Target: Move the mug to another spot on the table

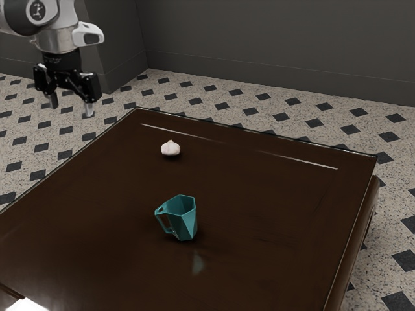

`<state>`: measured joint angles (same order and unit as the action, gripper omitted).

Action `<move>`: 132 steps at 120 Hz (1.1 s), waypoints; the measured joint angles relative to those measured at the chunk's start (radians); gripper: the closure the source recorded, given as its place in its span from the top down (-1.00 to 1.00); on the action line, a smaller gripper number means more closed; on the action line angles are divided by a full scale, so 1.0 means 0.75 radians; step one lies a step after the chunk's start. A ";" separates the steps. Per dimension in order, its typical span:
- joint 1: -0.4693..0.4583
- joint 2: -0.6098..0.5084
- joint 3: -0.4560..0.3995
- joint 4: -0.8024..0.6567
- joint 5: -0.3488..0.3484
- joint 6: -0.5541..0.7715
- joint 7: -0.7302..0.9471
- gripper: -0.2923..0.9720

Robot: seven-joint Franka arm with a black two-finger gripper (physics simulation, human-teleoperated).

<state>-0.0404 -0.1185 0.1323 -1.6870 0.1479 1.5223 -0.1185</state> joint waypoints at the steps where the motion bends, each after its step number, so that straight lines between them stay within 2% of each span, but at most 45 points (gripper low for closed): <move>1: 0.000 0.000 0.000 0.000 0.000 0.001 -0.001 0.54; 16: -0.007 -0.005 0.008 -0.011 0.001 0.011 -0.013 0.54; 30: -0.002 -0.010 0.026 -0.139 -0.021 0.129 -0.112 0.54; 51: -0.149 -0.037 0.027 -0.463 -0.212 0.357 -0.604 0.54; 62: -0.180 -0.046 0.030 -0.582 -0.273 0.465 -0.893 0.54; 94: -0.226 0.082 0.028 -0.700 -0.319 0.730 -1.586 0.54; 111: -0.214 0.152 0.030 -0.701 -0.329 0.842 -1.852 0.54; 132: -0.206 0.256 0.029 -0.691 -0.397 0.984 -2.124 0.54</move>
<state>-0.1952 0.0739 0.1537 -2.2051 -0.1498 2.2606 -1.7114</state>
